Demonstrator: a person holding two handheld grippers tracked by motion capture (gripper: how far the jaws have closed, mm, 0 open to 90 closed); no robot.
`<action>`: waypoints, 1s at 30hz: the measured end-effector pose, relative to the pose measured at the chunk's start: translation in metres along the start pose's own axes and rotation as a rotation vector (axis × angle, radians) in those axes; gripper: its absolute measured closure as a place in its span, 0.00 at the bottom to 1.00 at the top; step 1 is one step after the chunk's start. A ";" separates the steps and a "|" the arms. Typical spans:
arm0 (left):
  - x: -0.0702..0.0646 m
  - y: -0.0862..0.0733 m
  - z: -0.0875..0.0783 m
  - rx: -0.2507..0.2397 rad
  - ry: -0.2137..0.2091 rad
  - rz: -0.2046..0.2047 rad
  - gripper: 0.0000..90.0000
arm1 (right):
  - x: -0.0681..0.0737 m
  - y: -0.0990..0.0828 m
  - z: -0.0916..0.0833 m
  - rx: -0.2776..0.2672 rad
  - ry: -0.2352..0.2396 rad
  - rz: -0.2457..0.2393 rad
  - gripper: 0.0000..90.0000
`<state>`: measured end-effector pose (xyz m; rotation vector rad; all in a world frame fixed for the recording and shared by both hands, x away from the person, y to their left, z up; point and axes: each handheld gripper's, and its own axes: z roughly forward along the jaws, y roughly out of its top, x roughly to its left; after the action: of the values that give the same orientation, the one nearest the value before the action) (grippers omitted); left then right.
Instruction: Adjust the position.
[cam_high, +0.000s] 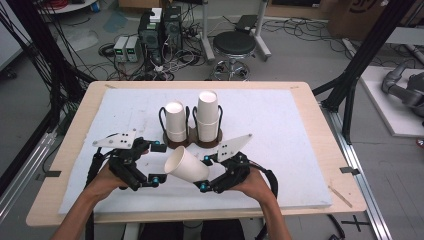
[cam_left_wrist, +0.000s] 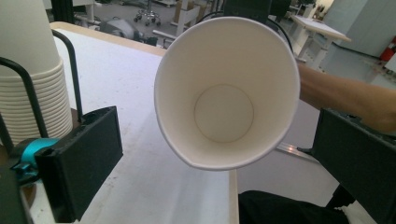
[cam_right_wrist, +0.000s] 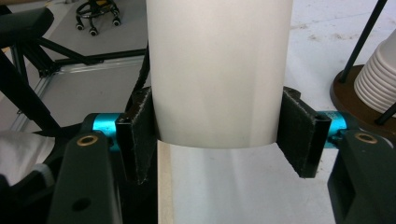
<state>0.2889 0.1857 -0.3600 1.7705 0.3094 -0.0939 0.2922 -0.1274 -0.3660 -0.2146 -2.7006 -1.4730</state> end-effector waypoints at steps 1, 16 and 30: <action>0.000 -0.001 0.001 0.000 -0.001 0.001 0.02 | 0.000 0.000 0.000 -0.009 0.007 0.001 0.40; -0.001 -0.014 0.014 -0.035 -0.024 -0.010 0.02 | 0.001 -0.004 0.000 -0.085 0.023 0.012 0.41; -0.004 -0.016 0.035 -0.101 -0.064 -0.012 0.02 | 0.002 -0.005 0.001 -0.120 0.046 0.008 0.41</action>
<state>0.2846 0.1542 -0.3818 1.6625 0.2733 -0.1408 0.2894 -0.1287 -0.3702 -0.1940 -2.5757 -1.6182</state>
